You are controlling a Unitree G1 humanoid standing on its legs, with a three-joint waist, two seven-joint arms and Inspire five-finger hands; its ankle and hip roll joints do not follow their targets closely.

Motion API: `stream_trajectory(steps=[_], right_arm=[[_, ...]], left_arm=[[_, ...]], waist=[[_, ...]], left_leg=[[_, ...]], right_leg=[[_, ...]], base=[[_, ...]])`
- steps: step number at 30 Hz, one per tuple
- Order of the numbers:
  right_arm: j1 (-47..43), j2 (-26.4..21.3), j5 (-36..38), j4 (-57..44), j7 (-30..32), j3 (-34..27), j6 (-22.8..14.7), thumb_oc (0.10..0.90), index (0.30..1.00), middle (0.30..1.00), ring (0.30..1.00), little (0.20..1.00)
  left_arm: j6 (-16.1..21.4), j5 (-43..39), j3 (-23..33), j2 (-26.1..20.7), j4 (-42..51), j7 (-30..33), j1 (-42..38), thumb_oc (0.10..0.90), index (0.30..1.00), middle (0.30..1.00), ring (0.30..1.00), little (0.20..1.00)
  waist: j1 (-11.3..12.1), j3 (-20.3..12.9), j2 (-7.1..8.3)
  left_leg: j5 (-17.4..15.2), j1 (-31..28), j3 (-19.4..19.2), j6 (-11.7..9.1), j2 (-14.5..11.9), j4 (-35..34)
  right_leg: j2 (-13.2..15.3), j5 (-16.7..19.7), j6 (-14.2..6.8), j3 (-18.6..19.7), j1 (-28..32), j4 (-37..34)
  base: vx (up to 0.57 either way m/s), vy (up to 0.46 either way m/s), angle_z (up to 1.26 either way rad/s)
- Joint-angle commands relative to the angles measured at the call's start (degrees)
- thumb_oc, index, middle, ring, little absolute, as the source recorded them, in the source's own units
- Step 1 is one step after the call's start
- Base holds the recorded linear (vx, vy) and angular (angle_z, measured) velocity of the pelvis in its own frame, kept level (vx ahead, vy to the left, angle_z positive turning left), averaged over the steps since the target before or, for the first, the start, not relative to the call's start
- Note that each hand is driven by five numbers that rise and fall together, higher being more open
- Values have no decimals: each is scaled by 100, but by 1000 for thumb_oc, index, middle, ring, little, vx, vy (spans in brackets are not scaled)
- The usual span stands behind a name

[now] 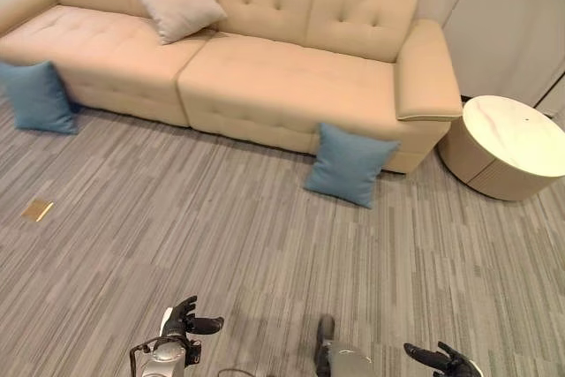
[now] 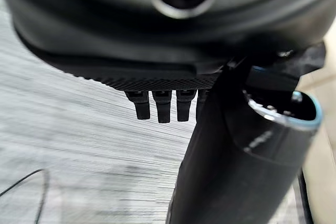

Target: Pick up all the scattered cushions and arrange them neatly on the sofa.

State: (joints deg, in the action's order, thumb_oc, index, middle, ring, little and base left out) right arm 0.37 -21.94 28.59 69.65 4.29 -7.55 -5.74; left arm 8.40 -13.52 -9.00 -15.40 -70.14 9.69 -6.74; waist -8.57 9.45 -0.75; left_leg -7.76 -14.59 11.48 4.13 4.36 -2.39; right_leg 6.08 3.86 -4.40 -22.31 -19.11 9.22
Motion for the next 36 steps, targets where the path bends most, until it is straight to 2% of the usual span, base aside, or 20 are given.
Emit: stream_trajectory(steps=[1, 2, 3, 4, 5, 6, 7, 9, 13, 15, 16, 18, 19, 25, 26, 27, 29, 31, 32, 36], right_arm=[[105, -601, 451, 125, 439, -433, -361, 800, 900, 900, 900, 900], [100, -678, 478, 124, 540, -502, -401, 800, 900, 900, 900, 900], [111, -796, 504, 169, 604, -554, -411, 800, 900, 900, 900, 900], [87, -908, 462, 227, 708, -604, -418, 800, 900, 900, 900, 900], [25, -1155, 305, 414, 888, -610, -366, 800, 900, 900, 900, 900], [23, -1154, 305, 416, 887, -611, -367, 800, 900, 900, 900, 900], [109, -1312, 337, 585, 796, -757, -262, 800, 900, 900, 900, 900], [142, -1542, 464, 534, 550, -810, -277, 800, 900, 900, 900, 900], [15, -1699, 430, 348, 455, -909, -348, 800, 900, 900, 900, 900], [-47, -1631, 454, 225, 470, -1016, -377, 800, 900, 900, 900, 900], [-13, -1582, 486, 251, 421, -1037, -356, 800, 900, 900, 900, 900], [98, -1530, 508, 137, 339, -1100, -387, 800, 900, 900, 900, 900], [65, -1454, 438, 90, 376, -1043, -387, 800, 900, 900, 900, 900], [76, -1186, 398, -35, 428, -958, -381, 800, 900, 900, 900, 900], [112, -1158, 438, -36, 433, -952, -394, 800, 900, 900, 900, 900], [113, -1158, 438, -36, 433, -952, -394, 800, 900, 900, 900, 900], [197, -1179, 443, 17, 524, -953, -382, 800, 900, 900, 900, 900], [230, -1143, 479, 58, 529, -924, -378, 800, 900, 900, 900, 900], [242, -920, 802, 303, 358, -897, -289, 800, 900, 900, 900, 900], [356, -675, 867, 480, 364, -914, -276, 800, 900, 900, 900, 900]], left_arm=[[101, 281, -163, 18, 61, 109, 162, 800, 900, 900, 900, 900], [65, 313, -212, 46, 73, 100, 170, 800, 900, 900, 900, 900], [56, 355, -251, 32, 178, 101, 211, 800, 900, 900, 900, 900], [36, 341, -270, 32, 182, 115, 263, 800, 900, 900, 900, 900], [37, -144, -164, 82, 205, -79, 302, 800, 900, 900, 900, 900], [37, -148, -166, 79, 204, -82, 299, 800, 900, 900, 900, 900], [-89, -1228, 333, 232, 127, -591, 476, 800, 900, 900, 900, 900], [-111, -1279, 445, 261, -49, -853, 657, 800, 900, 900, 900, 900], [-38, -1411, 681, 224, -174, -833, 822, 800, 900, 900, 900, 900], [-30, -1341, 886, 163, -317, -713, 952, 800, 900, 900, 900, 900], [-54, -1254, 904, 134, -334, -663, 903, 800, 900, 900, 900, 900], [-58, -926, 818, 92, -415, -500, 860, 800, 900, 900, 900, 900], [-62, -715, 720, 102, -410, -406, 799, 800, 900, 900, 900, 900], [57, -617, 584, 29, -16, -202, 574, 800, 900, 900, 900, 900], [115, -556, 490, -8, 117, -124, 536, 800, 900, 900, 900, 900], [115, -556, 489, -7, 117, -124, 536, 800, 900, 900, 900, 900], [198, -266, 287, -46, 184, 66, 458, 800, 900, 900, 900, 900], [207, -266, 246, -49, 149, 85, 442, 800, 900, 900, 900, 900], [179, -234, 193, -20, 3, 51, 400, 800, 900, 900, 900, 900], [88, -187, 176, 15, -205, 17, 443, 800, 900, 900, 900, 900]], waist=[[-82, -83, -121], [-54, -62, -59], [66, 36, 85], [215, 164, 223], [530, 395, 349], [532, 380, 360], [866, 345, 313], [1165, 230, 226], [1501, 5, 304], [1545, -99, 416], [1458, -28, 326], [1138, 129, 93], [1044, 165, 65], [928, 299, 132], [888, 354, 198], [886, 352, 195], [726, 362, 286], [713, 388, 299], [629, 365, 389], [590, 186, 473]], left_leg=[[426, -375, -370, -870, -622, 1281], [1028, 140, -555, -1088, -785, 2408], [1393, 819, -618, -1021, -780, 3573], [1327, 1377, -670, -872, -648, 4509], [770, 2446, -979, -660, -480, 4745], [785, 2462, -988, -654, -468, 4734], [419, 2861, -1360, -522, -338, 3152], [860, 2987, -1370, -549, -87, 1099], [1224, 3080, -1359, -510, 54, 484], [1173, 2513, -1253, -162, 182, 493], [1097, 2183, -1238, -74, 90, 398], [863, 1516, -1117, 69, -52, 262], [734, 1307, -1048, 82, -81, 253], [303, 909, -910, -145, -266, 331], [116, 816, -760, -299, -381, 361], [117, 819, -757, -299, -384, 361], [-160, 649, -439, -471, -498, 413], [-277, 580, -322, -512, -560, 500], [-301, 523, -106, -594, -650, 523], [-180, 556, -39, -833, -1064, 466]], right_leg=[[-369, -128, 110, 759, 529, -226], [-405, -274, 282, 866, 758, -226], [-429, -401, 467, 1004, 1020, -270], [-446, -556, 608, 1114, 1249, -282], [-471, -796, 685, 1259, 1674, -319], [-457, -790, 682, 1264, 1653, -319], [-508, -1058, 614, 1270, 2228, -516], [-679, -1245, 467, 1543, 2697, -671], [-664, -1425, 334, 1773, 3308, -578], [-206, -372, -379, 1575, 2776, 1438], [56, 45, -554, 1351, 2513, 2461], [523, 61, -401, 1098, 1832, 3936], [687, -69, -304, 1011, 1635, 4022], [1147, -401, -201, 358, 1521, 1953], [1118, -235, -293, 600, 1465, 829], [1114, -228, -292, 595, 1469, 817], [1189, 342, -566, 1629, 1189, -227], [1108, 450, -594, 2092, 1123, -343], [949, 554, -659, 2693, 1003, -269], [728, 109, -606, 2417, 1210, -254]], base=[[569, -312, 30], [477, -340, 51], [401, -397, 49], [484, -467, 19], [353, -329, -27], [657, -218, -65], [670, -3, -61], [715, 21, -39], [571, 21, -79], [641, 157, -86], [388, 197, -93], [387, 169, -26], [441, 26, 57], [259, -173, 47], [243, -323, 14], [295, -397, 4], [362, -468, 5], [274, -415, 42], [200, -472, 52], [110, -486, 45]])
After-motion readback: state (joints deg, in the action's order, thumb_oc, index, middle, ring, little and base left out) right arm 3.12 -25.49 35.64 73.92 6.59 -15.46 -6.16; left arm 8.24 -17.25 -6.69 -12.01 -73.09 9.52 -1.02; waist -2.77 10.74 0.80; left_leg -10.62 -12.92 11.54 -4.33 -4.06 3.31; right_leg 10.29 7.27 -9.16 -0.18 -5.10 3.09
